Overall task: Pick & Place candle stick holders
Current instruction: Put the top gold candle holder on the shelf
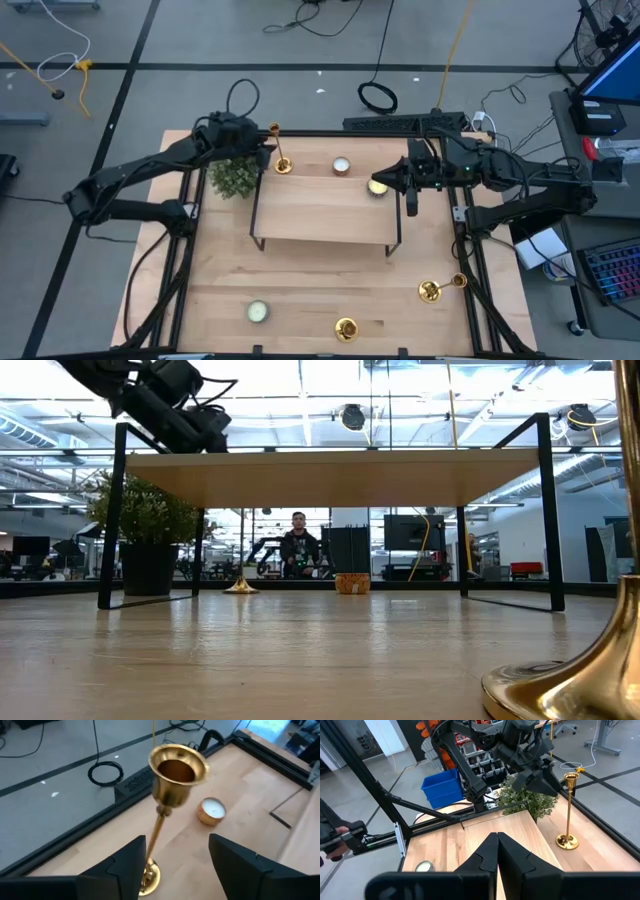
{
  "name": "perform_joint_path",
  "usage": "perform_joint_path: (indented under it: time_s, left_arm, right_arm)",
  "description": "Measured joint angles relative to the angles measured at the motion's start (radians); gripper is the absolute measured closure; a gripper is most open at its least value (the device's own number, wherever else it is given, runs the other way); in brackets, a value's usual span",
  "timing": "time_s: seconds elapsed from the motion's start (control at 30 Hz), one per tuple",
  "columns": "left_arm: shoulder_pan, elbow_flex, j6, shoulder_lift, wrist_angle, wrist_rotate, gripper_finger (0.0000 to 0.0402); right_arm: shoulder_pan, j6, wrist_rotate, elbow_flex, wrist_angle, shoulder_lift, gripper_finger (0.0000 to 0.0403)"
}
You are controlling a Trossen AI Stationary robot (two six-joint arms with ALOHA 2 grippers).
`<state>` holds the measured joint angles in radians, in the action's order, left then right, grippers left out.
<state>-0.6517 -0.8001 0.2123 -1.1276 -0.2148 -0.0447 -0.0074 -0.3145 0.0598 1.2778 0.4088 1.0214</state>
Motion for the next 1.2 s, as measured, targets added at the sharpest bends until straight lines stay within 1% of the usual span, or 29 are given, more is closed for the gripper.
perform_joint_path:
  time_s: [0.3, 0.4, 0.57, 0.8, 1.03, 1.2]
  left_arm:
    - [0.000, 0.000, 0.000, -0.068, 0.039, -0.003, 0.0178]
    - [0.000, 0.000, 0.005, -0.079, 0.044, 0.018, 0.0178]
    - [0.000, 0.000, -0.002, -0.080, 0.071, 0.073, 0.0178]
    - [-0.003, 0.000, -0.004, -0.080, 0.106, 0.054, 0.0178]
    - [-0.003, 0.000, -0.001, -0.081, 0.107, 0.053, 0.0179]
    - [-0.003, 0.000, 0.000, -0.116, 0.110, 0.049, 0.0179]
  right_arm:
    - [0.000, -0.014, 0.001, 0.000, 0.000, 0.001, 0.0399]
    - [0.000, -0.014, 0.021, 0.000, 0.000, 0.001, 0.0399]
    - [0.000, -0.015, 0.023, 0.000, 0.000, 0.001, 0.0399]
    - [0.000, -0.021, 0.023, 0.000, 0.000, 0.001, 0.0399]
    - [0.000, -0.018, 0.023, 0.000, 0.000, 0.001, 0.0399]
    - [0.000, -0.018, 0.023, 0.000, 0.000, 0.001, 0.0399]
